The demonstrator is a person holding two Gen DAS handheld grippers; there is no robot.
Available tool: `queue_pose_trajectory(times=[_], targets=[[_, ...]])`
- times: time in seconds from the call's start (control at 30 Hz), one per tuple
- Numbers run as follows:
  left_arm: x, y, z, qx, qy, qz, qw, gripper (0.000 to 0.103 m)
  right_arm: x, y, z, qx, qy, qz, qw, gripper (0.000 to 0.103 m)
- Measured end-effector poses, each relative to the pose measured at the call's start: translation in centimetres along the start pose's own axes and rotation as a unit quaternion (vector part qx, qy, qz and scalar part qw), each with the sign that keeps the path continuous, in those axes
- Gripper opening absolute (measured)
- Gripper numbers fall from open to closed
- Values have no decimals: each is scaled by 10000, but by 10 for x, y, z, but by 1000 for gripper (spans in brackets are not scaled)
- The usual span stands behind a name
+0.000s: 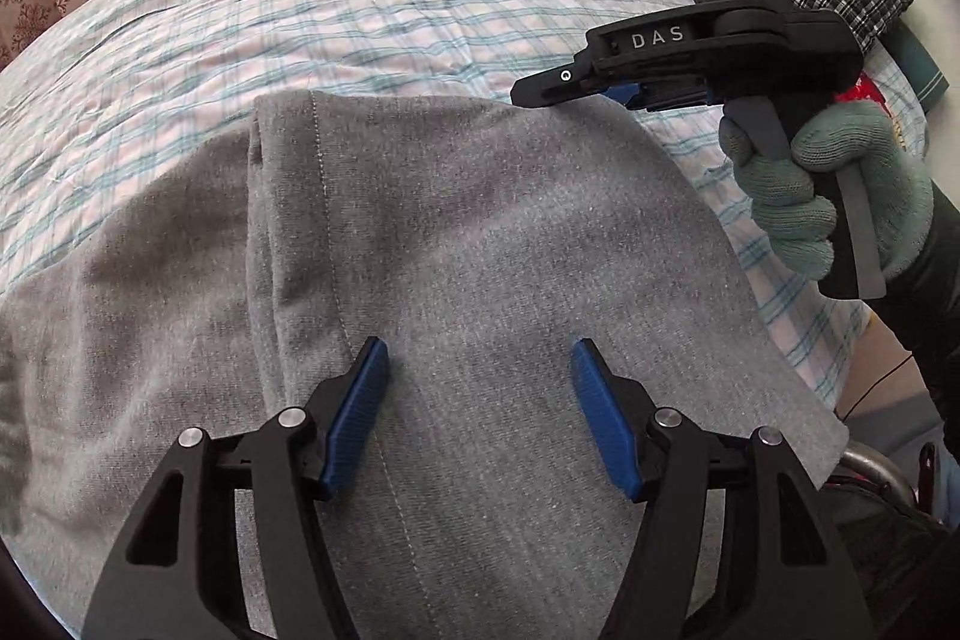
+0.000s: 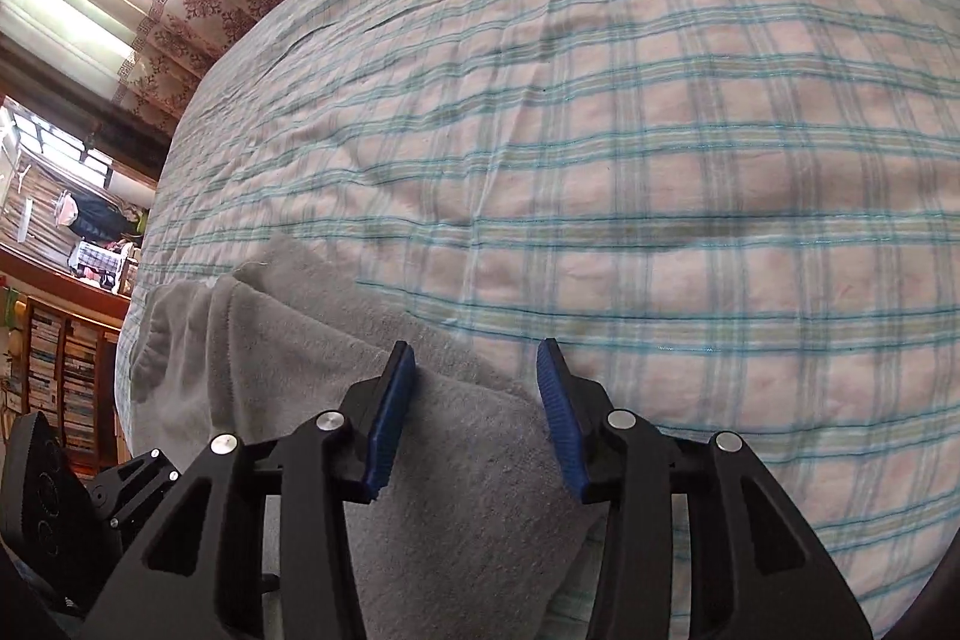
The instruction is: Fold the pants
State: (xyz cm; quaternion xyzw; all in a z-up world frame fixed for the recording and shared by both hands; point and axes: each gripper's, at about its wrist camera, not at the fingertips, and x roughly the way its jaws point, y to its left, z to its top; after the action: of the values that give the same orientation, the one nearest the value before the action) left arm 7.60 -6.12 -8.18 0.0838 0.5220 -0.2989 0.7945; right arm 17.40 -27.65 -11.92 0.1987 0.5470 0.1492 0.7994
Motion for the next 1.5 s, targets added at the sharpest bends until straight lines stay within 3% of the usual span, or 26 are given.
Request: queue_pose_trajectory(times=[0.07,0.17,0.3,0.53,0.63,0.7,0.9,1.07,1.27,1.43,1.5], targets=[[-1,0,1,-27,10,-33,10000,66,-17,2,-6,11,-190,-39,9998,44],[-6,2,7,-152,88,-86,9998,66,-49,5,-20,1,-531,-243,9983,59],[-19,-1,15,-226,60,-75,9997,67,-84,5,-56,98,-637,-223,9977,59],[-24,-21,12,167,43,-168,9997,68,-103,37,-144,-383,-15,-157,9991,59],[-17,-25,2,254,195,-137,9994,68,-91,40,-175,-288,403,-230,9985,60],[-9,-29,-4,384,252,8,9989,68,-85,39,-188,-195,446,-289,9984,60],[-4,-39,-7,674,249,269,9971,73,-81,34,-195,32,325,-295,9990,62],[-16,-40,5,504,74,214,9985,73,-95,28,-195,374,74,216,9990,62],[-16,-53,30,486,-16,168,9987,83,-86,14,-193,783,142,298,9964,64],[3,-64,58,332,225,-18,9992,83,-79,20,-195,737,175,313,9966,65],[13,-72,68,314,353,-47,9989,84,-76,24,-196,712,217,449,9962,61]])
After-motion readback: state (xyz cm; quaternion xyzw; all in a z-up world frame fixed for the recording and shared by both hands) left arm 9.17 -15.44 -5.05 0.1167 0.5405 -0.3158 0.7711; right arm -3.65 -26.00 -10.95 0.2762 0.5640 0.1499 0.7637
